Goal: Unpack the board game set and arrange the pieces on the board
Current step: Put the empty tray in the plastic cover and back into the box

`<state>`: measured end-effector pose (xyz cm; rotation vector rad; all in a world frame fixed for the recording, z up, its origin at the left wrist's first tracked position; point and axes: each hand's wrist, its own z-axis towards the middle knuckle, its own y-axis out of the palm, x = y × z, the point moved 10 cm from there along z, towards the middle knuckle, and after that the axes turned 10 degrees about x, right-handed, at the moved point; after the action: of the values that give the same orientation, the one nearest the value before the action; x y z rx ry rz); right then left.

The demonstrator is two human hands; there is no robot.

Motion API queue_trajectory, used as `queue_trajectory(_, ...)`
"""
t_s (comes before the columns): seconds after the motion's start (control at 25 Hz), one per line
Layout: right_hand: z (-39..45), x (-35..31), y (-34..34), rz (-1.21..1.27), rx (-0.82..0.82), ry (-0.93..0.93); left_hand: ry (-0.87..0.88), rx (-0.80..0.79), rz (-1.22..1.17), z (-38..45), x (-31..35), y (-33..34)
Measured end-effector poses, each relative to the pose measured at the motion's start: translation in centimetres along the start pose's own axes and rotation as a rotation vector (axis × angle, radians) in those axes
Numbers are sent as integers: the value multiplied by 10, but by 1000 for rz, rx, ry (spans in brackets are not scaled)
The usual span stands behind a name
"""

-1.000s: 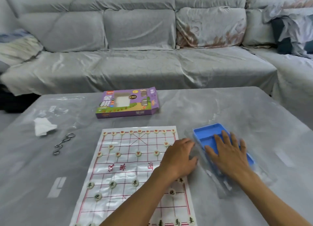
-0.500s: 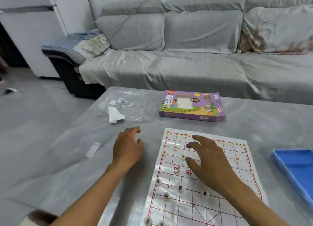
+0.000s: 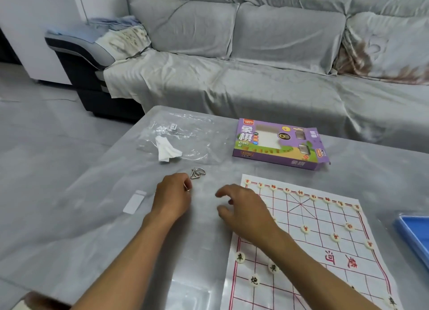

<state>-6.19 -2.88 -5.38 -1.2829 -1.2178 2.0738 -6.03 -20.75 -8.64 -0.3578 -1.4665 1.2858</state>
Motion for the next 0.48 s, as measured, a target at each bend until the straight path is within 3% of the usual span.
queue_trajectory(0.12, 42, -3, 26, 119, 70, 106, -152, -16, -168, -4, -21, 1)
queue_trajectory(0.24, 74, -8, 54, 97, 41, 116, -512, -34, -701, -11, -51, 6)
queue_trajectory(0.32, 87, -9, 73, -44, -38, 101, -742, -39, -1059, -16, -60, 10)
queue_trajectory(0.48, 95, -12, 83, -193, -49, 103, -928, -86, -1249, -14, -64, 15)
